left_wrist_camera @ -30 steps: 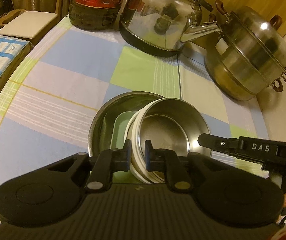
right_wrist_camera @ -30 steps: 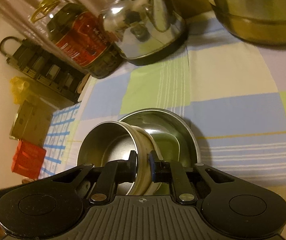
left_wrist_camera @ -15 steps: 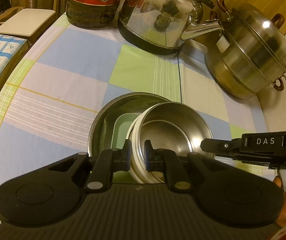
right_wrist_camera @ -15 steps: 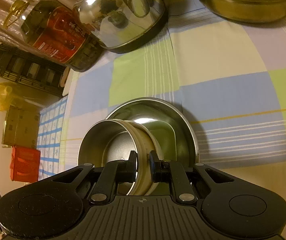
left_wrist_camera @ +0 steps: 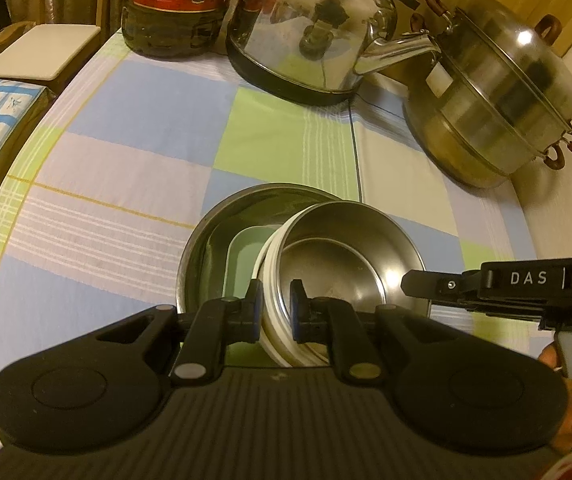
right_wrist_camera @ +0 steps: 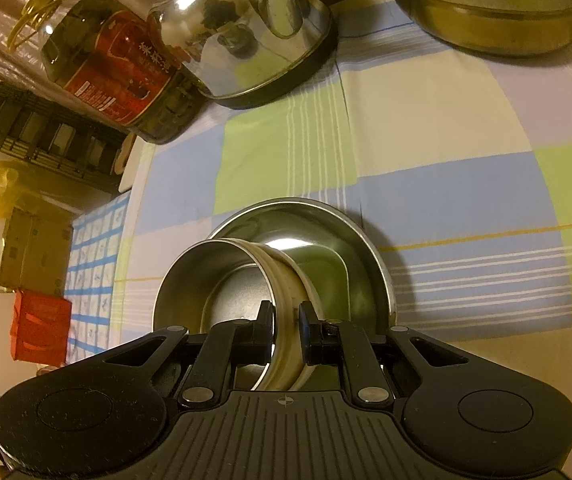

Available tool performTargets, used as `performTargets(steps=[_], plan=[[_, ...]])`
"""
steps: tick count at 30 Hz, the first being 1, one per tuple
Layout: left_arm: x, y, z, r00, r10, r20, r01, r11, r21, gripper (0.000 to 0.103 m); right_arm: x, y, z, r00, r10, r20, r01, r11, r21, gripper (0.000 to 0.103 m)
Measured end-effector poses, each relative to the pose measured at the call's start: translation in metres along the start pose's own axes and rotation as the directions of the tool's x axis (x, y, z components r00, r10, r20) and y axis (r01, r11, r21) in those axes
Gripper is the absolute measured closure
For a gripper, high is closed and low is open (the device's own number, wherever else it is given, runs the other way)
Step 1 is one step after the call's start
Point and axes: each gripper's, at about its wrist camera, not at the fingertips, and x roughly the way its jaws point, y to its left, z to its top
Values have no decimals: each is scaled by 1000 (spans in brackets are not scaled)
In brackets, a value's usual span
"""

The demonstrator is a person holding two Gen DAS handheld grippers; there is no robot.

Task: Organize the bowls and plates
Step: 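Hold the nested bowls and settle them centered on the tray, then open both grippers to release the nested bowls, then pull both grippers back from the steel tray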

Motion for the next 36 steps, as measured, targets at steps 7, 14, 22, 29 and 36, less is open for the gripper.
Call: performTargets(steps=[7,14,22,29,36], plan=[[-9,-6,3,999,16,36,-19,997,77,91,-5,3,-3,999,-13,53,13,1000,2,86],[-31,-11,4,995,-28,91,14,989,146,91,-29,4,-18,985,17,174,-19,1000,14,44],[-64,-26,-25,989,-75,130,39,965,258,91,-75,8,-72,941,-6,338,24,999,-49,36],[-92,-44,-75,986,-102,135,55,947,315,88,-97,5,-131,933,-60,354,104,989,-106,35],[-104,-66,-123,990,-102,94,65,940,335,87,-118,-8,-176,940,-104,325,151,981,-123,35]])
